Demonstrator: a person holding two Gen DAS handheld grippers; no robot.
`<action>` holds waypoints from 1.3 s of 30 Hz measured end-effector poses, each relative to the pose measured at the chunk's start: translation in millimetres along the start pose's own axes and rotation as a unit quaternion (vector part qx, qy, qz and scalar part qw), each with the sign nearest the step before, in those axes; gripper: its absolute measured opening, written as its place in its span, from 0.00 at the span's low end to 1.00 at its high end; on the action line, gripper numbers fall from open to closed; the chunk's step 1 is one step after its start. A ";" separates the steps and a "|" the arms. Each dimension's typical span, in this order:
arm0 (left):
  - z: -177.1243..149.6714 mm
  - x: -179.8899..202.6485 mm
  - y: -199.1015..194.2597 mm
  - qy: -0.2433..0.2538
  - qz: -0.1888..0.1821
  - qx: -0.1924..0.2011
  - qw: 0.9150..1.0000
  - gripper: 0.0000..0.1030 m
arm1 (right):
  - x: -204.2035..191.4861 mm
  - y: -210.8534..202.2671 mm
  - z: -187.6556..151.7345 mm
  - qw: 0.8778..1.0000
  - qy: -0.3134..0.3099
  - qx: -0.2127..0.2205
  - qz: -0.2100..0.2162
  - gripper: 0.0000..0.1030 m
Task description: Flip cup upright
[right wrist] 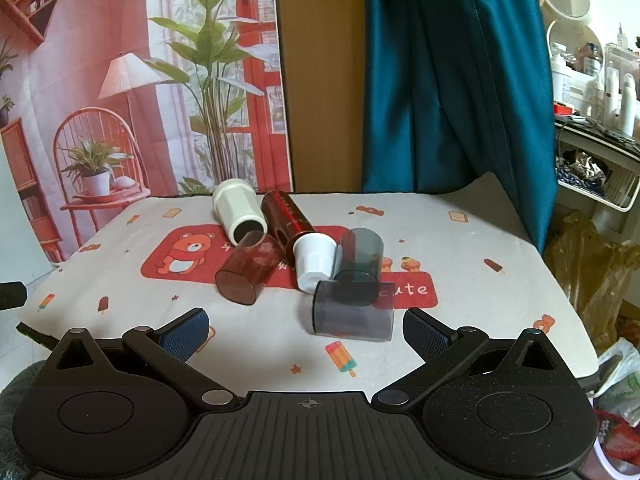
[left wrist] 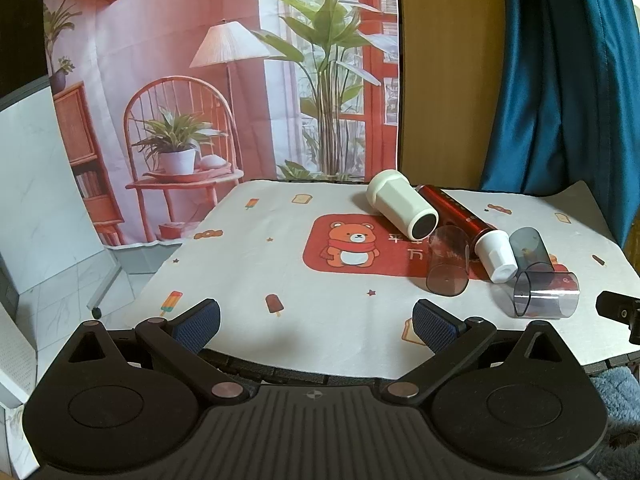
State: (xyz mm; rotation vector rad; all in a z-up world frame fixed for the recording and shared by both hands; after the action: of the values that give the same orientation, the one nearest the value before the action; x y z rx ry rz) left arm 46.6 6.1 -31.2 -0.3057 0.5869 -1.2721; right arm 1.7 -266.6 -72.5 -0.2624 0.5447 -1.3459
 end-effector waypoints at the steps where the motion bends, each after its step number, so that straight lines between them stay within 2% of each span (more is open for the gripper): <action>1: 0.1 0.0 0.1 0.000 0.000 0.000 1.000 1.00 | -0.1 0.0 0.0 1.000 0.000 0.000 0.000 1.00; 39: -1.5 2.7 2.0 0.000 0.001 -0.007 1.000 1.00 | 1.0 1.6 -4.3 1.000 0.003 -0.003 0.000 1.00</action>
State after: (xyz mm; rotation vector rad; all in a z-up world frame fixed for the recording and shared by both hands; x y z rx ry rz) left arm 47.8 4.2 -34.1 -0.3171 0.5957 -1.2656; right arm 0.9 -266.6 -77.1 -0.2632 0.5532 -1.3463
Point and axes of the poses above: each gripper's, at about its wrist camera, not at the fingertips, and y roughly the way its jaws point, x to its right, z to its top, the point moved 5 cm from there along y, roughly the way its jaws point, and after that the axes turned 15 degrees about z, right-handed, at the moved point
